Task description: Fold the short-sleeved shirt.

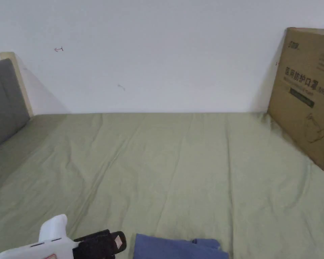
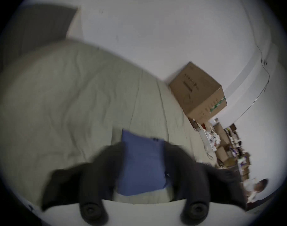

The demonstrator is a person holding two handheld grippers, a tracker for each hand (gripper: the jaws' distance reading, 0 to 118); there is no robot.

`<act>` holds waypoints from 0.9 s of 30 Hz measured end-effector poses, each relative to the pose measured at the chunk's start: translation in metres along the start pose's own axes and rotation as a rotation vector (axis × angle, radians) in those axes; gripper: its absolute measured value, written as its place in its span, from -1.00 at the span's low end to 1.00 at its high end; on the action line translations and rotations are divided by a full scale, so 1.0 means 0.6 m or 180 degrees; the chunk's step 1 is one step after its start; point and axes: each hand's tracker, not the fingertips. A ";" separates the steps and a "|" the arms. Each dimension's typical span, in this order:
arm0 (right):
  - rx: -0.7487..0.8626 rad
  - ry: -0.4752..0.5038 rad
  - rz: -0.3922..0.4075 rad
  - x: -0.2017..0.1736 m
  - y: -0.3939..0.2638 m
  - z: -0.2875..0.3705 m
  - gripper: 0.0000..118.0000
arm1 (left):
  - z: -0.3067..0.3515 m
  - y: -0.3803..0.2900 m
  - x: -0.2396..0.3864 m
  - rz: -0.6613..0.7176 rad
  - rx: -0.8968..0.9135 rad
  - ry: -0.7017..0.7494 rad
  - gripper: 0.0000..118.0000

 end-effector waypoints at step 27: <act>-0.0003 -0.0294 0.0539 -0.037 -0.004 -0.008 -1.00 | -0.263 -0.064 -0.166 0.0748 -0.1171 -0.1548 -0.75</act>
